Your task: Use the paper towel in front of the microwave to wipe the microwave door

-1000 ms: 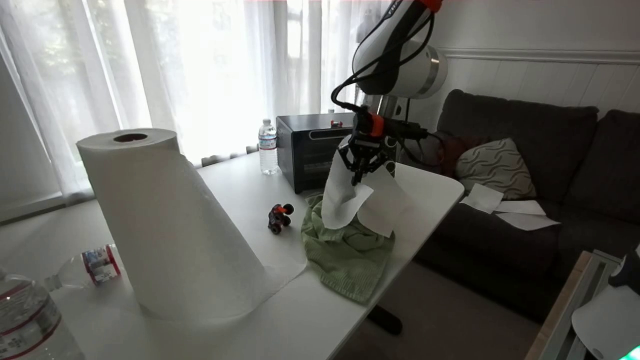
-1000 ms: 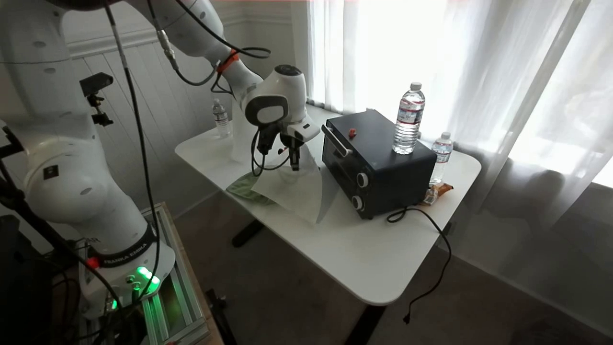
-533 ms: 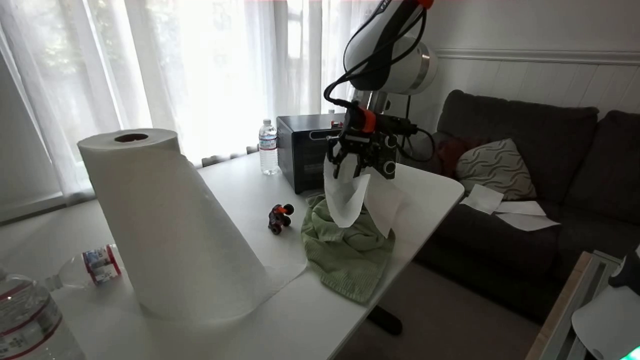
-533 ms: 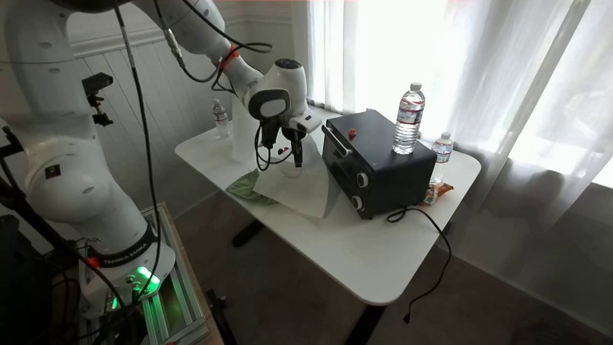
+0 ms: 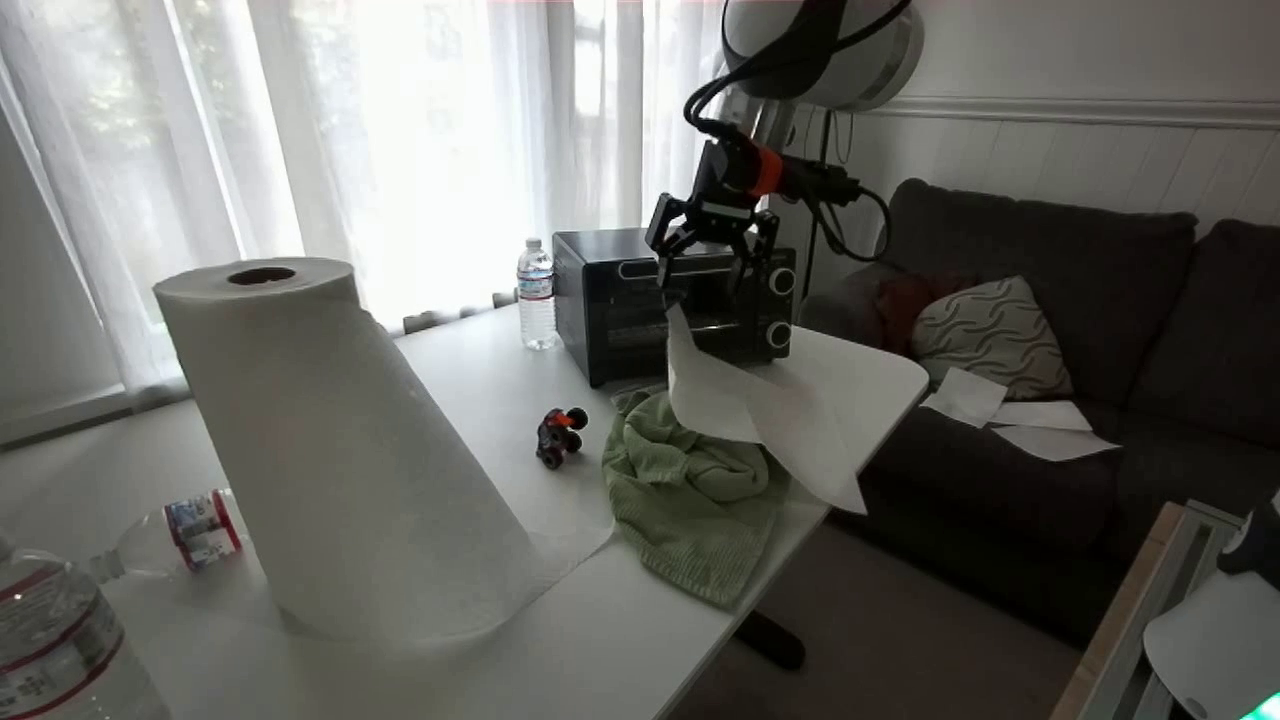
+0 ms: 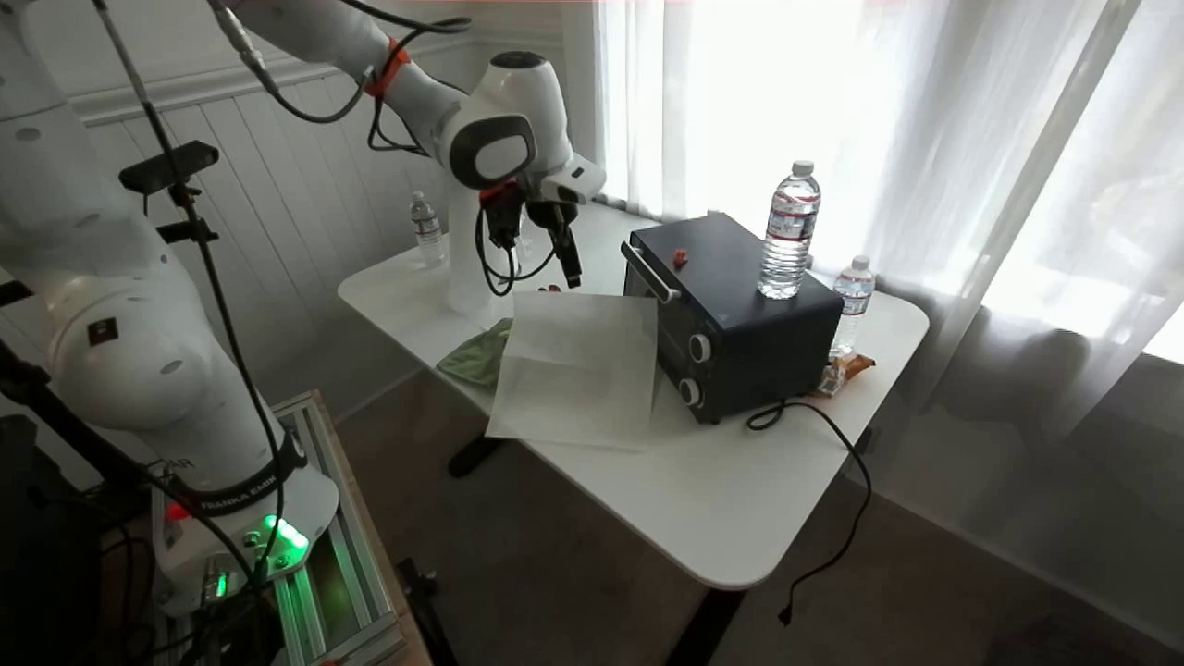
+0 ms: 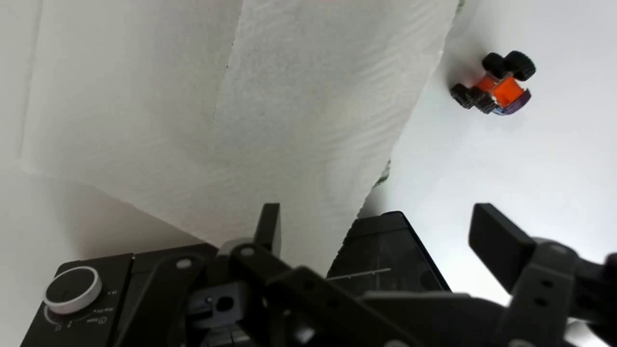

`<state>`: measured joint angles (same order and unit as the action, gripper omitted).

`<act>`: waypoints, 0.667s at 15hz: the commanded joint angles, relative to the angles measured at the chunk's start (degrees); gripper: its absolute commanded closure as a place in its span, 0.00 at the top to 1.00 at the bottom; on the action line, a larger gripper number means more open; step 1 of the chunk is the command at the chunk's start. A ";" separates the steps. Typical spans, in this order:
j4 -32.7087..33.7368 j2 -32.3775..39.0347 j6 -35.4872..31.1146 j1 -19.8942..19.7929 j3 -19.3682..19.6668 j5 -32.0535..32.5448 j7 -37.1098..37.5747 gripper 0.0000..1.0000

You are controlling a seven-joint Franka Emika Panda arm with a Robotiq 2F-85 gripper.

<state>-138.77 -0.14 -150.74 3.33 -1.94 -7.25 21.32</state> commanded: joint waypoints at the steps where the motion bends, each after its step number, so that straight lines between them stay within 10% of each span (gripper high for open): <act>1: -3.54 -6.84 2.22 -0.15 -0.84 4.13 -1.05 1.00; 10: -2.41 -7.46 1.45 -0.43 -1.60 2.85 -4.97 1.00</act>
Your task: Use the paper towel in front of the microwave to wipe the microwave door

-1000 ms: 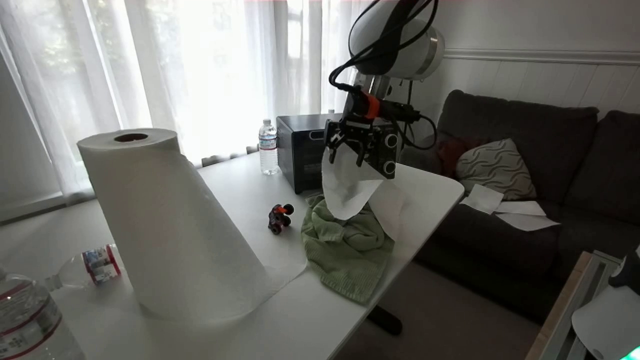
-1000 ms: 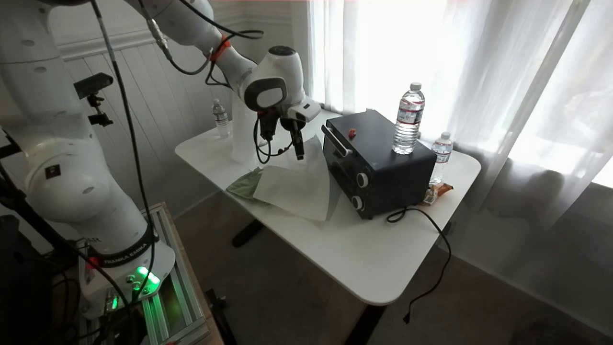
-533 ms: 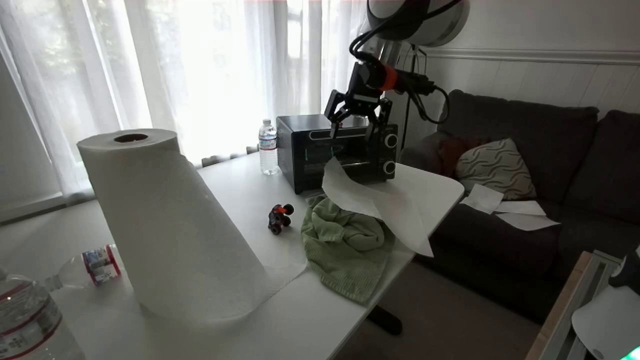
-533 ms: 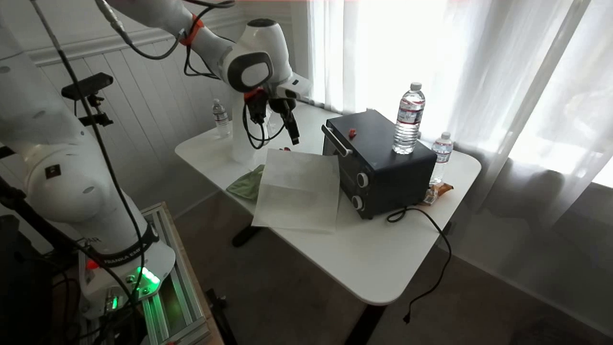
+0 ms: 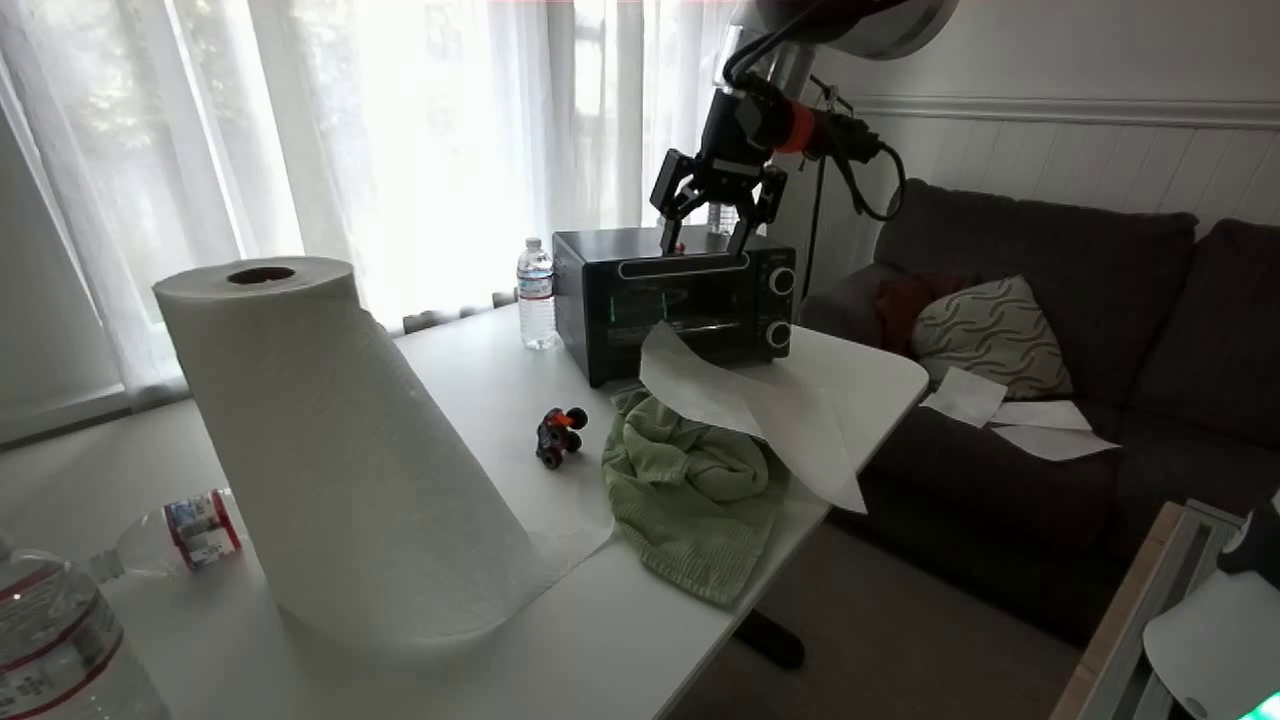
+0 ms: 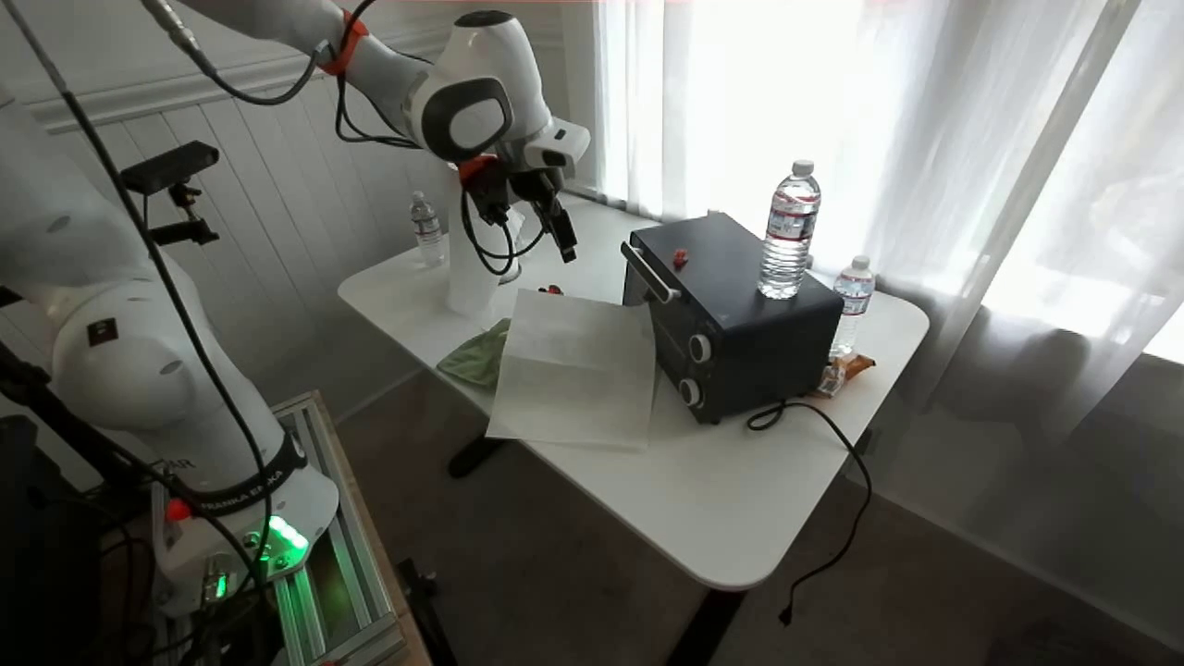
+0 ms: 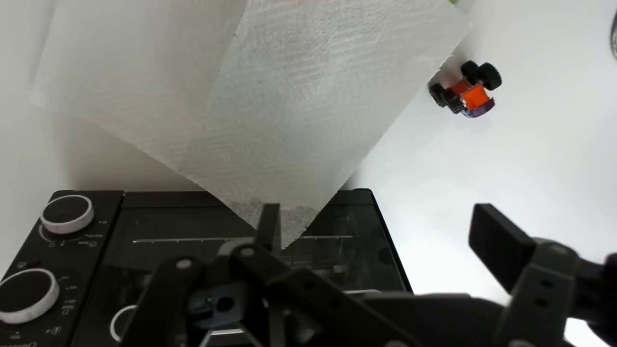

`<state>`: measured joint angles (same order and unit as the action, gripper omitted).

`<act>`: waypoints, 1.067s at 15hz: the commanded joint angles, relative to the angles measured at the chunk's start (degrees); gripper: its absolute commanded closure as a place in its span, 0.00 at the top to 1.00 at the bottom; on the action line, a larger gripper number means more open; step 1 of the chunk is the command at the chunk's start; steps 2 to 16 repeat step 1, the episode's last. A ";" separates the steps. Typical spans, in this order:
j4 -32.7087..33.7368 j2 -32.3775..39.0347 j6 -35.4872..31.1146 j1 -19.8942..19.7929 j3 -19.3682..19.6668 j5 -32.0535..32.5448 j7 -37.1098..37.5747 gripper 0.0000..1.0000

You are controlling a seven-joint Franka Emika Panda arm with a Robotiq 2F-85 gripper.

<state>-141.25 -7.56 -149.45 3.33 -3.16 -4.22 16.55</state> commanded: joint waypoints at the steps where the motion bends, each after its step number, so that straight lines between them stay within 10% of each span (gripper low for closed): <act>1: 0.00 -0.04 0.16 -0.42 -0.38 -0.18 -0.24 1.00; 16: 0.00 -0.04 0.16 -0.42 -0.38 -0.18 -0.24 1.00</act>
